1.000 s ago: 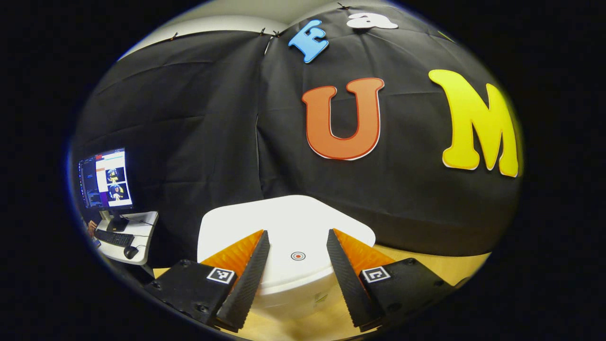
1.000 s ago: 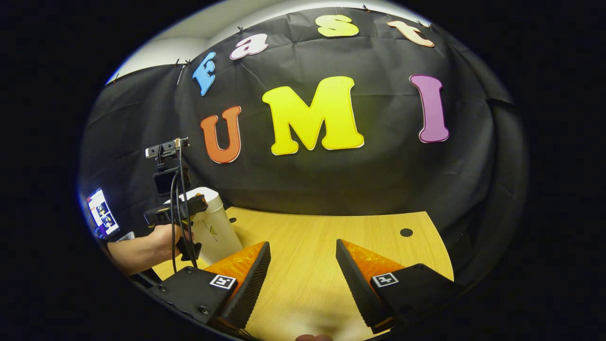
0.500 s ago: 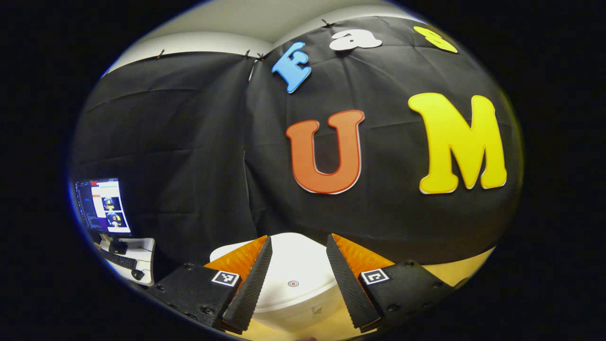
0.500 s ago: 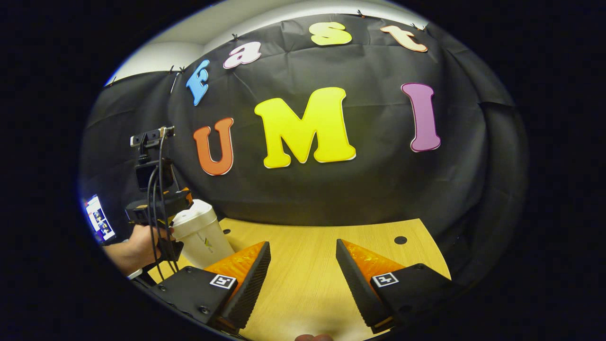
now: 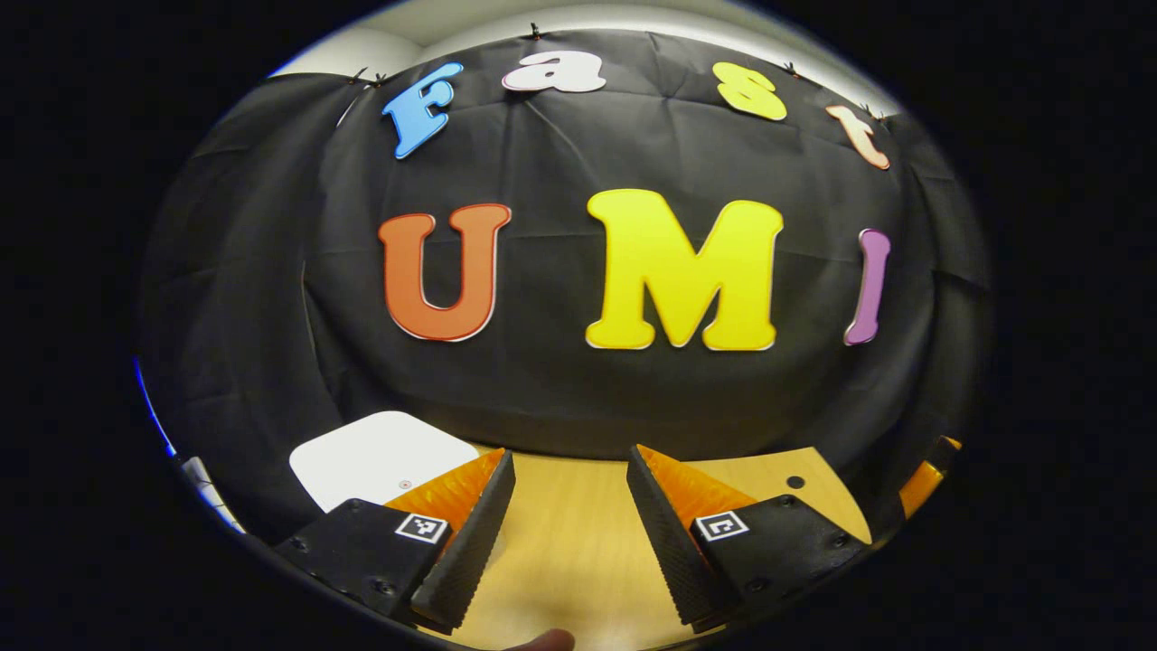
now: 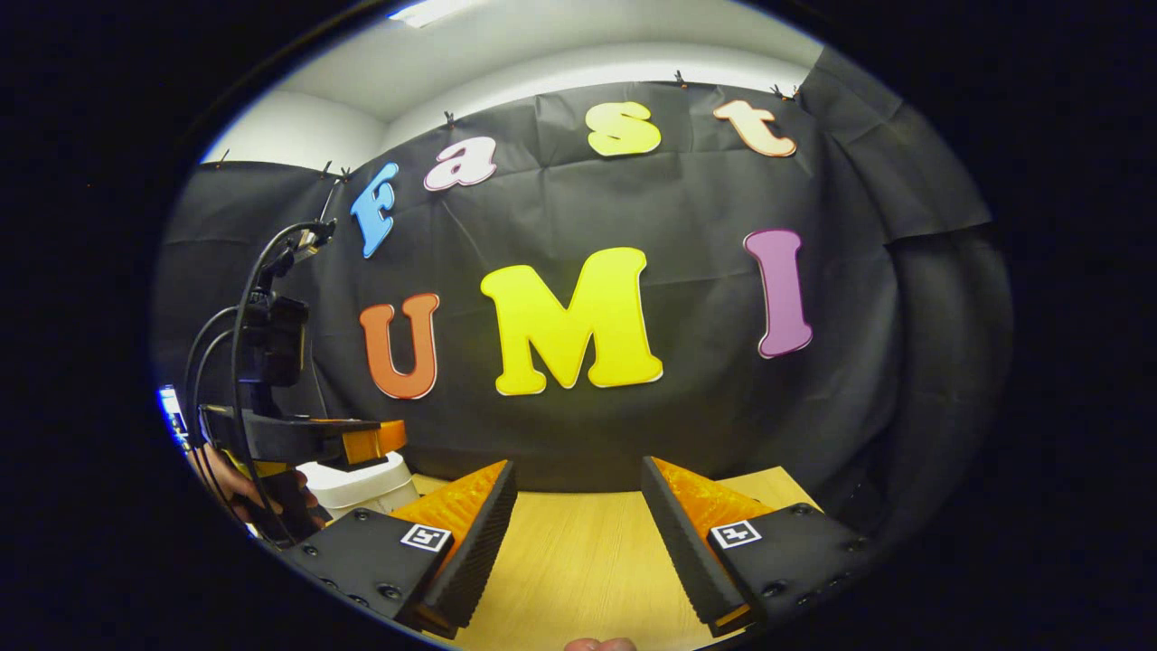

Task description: Press the lid of the desktop garbage bin to open it, pick up the crumpled paper on the desktop and throw it into the bin, then pick up the pop can on the desktop and drop it into the bin, and finally close the garbage bin lid.

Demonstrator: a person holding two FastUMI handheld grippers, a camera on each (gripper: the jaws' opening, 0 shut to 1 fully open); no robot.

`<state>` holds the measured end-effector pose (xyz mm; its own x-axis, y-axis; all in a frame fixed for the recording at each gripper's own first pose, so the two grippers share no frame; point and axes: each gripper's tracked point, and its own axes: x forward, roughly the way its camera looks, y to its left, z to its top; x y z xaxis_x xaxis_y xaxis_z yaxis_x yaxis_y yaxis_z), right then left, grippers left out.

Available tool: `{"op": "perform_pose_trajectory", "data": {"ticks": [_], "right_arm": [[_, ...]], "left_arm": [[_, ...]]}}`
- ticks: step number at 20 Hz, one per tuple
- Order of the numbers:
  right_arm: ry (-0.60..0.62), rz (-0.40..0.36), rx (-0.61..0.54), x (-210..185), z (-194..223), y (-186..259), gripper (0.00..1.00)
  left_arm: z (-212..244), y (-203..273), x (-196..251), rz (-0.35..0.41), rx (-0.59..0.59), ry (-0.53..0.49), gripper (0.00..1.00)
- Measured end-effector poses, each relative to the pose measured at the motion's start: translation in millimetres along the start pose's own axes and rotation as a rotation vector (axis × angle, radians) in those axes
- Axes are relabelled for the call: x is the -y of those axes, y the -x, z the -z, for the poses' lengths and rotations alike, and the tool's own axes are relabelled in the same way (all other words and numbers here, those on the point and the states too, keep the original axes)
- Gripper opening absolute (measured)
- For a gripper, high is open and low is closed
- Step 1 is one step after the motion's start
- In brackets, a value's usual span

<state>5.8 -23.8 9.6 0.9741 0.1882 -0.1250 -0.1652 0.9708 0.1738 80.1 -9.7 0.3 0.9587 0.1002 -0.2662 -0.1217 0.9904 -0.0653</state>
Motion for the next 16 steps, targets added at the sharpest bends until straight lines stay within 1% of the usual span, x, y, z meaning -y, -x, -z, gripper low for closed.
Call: {"op": "perform_pose_trajectory", "data": {"ticks": [2,3,6,9,16], "right_arm": [[0.017,0.018,0.039,1.9,-7.2,10.1,0.88],[0.028,0.028,0.052,3.8,-9.1,12.8,0.87],[0.045,0.037,0.072,3.4,-15.4,18.8,0.88],[0.049,0.033,0.076,1.8,-16.9,20.0,0.88],[0.063,0.026,0.1,-3.4,-24.2,19.3,0.88]], "left_arm": [[-5.8,9.4,18.3,0.069,0.04,0.007,0.84],[-6.9,14.5,25.3,0.092,0.053,0.007,0.84],[-16.1,31.8,41.6,0.143,0.097,-0.004,0.85],[-23.2,33.7,40.3,0.153,0.119,-0.015,0.84],[-17.2,35.6,41.9,0.152,0.104,0.01,0.85]]}}
